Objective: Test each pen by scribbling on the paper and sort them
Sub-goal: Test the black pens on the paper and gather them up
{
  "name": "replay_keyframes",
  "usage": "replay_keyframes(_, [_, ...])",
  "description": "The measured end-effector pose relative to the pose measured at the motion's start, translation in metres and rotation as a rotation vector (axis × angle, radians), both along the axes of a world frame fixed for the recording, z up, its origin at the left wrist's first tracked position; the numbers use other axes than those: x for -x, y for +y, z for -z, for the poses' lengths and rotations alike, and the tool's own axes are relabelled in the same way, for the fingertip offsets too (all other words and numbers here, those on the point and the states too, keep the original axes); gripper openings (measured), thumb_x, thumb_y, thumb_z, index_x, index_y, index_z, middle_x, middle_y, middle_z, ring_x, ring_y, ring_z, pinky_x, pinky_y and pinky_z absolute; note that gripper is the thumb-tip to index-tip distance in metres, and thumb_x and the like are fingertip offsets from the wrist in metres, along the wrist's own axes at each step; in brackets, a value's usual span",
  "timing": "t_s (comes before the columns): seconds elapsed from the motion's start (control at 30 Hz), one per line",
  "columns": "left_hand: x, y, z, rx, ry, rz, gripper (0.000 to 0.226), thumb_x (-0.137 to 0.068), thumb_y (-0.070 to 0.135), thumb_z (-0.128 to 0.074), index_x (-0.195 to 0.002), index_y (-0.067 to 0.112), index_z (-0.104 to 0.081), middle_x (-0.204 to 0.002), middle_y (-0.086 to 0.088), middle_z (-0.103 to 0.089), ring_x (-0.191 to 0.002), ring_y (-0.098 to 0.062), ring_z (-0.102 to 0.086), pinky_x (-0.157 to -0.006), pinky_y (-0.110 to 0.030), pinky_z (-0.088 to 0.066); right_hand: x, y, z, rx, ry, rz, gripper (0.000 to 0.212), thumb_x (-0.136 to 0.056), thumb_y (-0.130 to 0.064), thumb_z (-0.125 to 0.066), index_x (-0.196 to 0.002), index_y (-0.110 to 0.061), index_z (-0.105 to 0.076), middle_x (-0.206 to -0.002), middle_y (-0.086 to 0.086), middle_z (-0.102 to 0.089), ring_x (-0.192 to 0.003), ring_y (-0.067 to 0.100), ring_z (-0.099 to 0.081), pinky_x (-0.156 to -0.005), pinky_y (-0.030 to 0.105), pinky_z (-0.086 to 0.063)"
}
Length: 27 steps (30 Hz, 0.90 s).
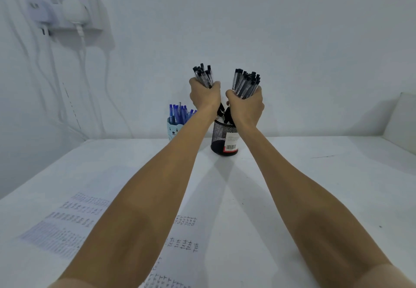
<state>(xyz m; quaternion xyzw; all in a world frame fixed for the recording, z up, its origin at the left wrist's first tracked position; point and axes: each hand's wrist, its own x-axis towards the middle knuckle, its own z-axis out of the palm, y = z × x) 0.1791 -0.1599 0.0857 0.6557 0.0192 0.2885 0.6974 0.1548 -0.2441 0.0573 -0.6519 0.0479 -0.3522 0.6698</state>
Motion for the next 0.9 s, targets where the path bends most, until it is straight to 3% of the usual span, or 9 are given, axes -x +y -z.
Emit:
replay_keyframes(0.13, [-0.001, -0.003, 0.01, -0.001, -0.021, 0.017, 0.028, -0.091, 0.006, -0.066, -0.113, 0.009, -0.049, -0.094, -0.003, -0.06, -0.078, -0.022, -0.062, -0.069, -0.034, -0.054, 0.0, -0.002, -0.001, -0.127, 0.011, 0.023, 0.034, -0.063, -0.037, -0.07, -0.09, -0.027, -0.054, -0.081, -0.004, -0.072, -0.079, 0.021, -0.073, -0.076, 0.041, -0.061])
replay_keyframes(0.23, [-0.001, 0.0, 0.011, -0.03, -0.057, 0.048, 0.026, -0.089, 0.008, -0.068, -0.108, 0.011, -0.05, -0.098, -0.008, -0.064, -0.083, -0.026, -0.066, -0.075, -0.037, -0.057, -0.001, -0.003, -0.002, -0.083, 0.01, 0.019, 0.034, -0.062, -0.037, -0.07, -0.09, -0.025, -0.055, -0.079, -0.005, -0.072, -0.077, 0.02, -0.073, -0.074, 0.041, -0.061])
replay_keyframes(0.4, [-0.003, 0.002, 0.006, 0.043, -0.097, 0.104, 0.024, -0.09, 0.007, -0.069, -0.103, 0.013, -0.049, -0.09, -0.008, -0.064, -0.06, -0.011, -0.06, -0.062, -0.027, -0.055, -0.005, -0.007, -0.005, -0.019, 0.026, -0.014, 0.036, -0.058, -0.042, -0.069, -0.089, -0.03, -0.054, -0.081, -0.007, -0.071, -0.087, 0.027, -0.071, -0.076, 0.043, -0.061])
replay_keyframes(0.53, [-0.002, -0.004, 0.014, 0.063, -0.085, 0.101, 0.025, -0.088, 0.004, -0.068, -0.099, 0.014, -0.048, -0.088, -0.009, -0.064, -0.057, -0.009, -0.059, -0.059, -0.024, -0.053, -0.004, -0.012, -0.004, 0.025, 0.039, -0.036, 0.037, -0.06, -0.038, -0.071, -0.091, -0.025, -0.057, -0.079, -0.007, -0.071, -0.079, 0.022, -0.074, -0.076, 0.043, -0.062])
replay_keyframes(0.73, [-0.002, -0.006, 0.021, -0.008, 0.018, 0.152, 0.027, -0.087, 0.004, -0.067, -0.109, 0.011, -0.052, -0.095, -0.005, -0.063, -0.076, -0.016, -0.062, -0.062, -0.023, -0.051, -0.004, -0.017, 0.001, 0.169, 0.075, -0.079, 0.049, -0.058, -0.046, -0.071, -0.098, -0.021, -0.058, -0.088, -0.004, -0.071, -0.086, 0.02, -0.072, -0.081, 0.042, -0.06])
replay_keyframes(0.8, [-0.003, -0.005, 0.023, -0.012, 0.03, 0.152, 0.031, -0.088, 0.013, -0.073, -0.112, 0.011, -0.054, -0.101, -0.006, -0.066, -0.084, -0.018, -0.066, -0.069, -0.026, -0.055, -0.003, -0.017, 0.0, 0.194, 0.078, -0.074, 0.052, -0.061, -0.049, -0.073, -0.101, -0.021, -0.058, -0.09, -0.004, -0.071, -0.087, 0.02, -0.071, -0.082, 0.041, -0.059])
replay_keyframes(0.9, [-0.002, -0.007, 0.026, -0.019, 0.036, 0.204, 0.047, -0.085, 0.047, -0.078, -0.114, 0.015, -0.059, -0.108, -0.004, -0.071, -0.096, -0.018, -0.071, -0.09, -0.037, -0.059, 0.001, -0.02, -0.001, 0.196, 0.105, -0.131, 0.047, -0.074, -0.051, -0.076, -0.107, -0.021, -0.059, -0.095, -0.007, -0.069, -0.092, 0.013, -0.067, -0.083, 0.032, -0.056])
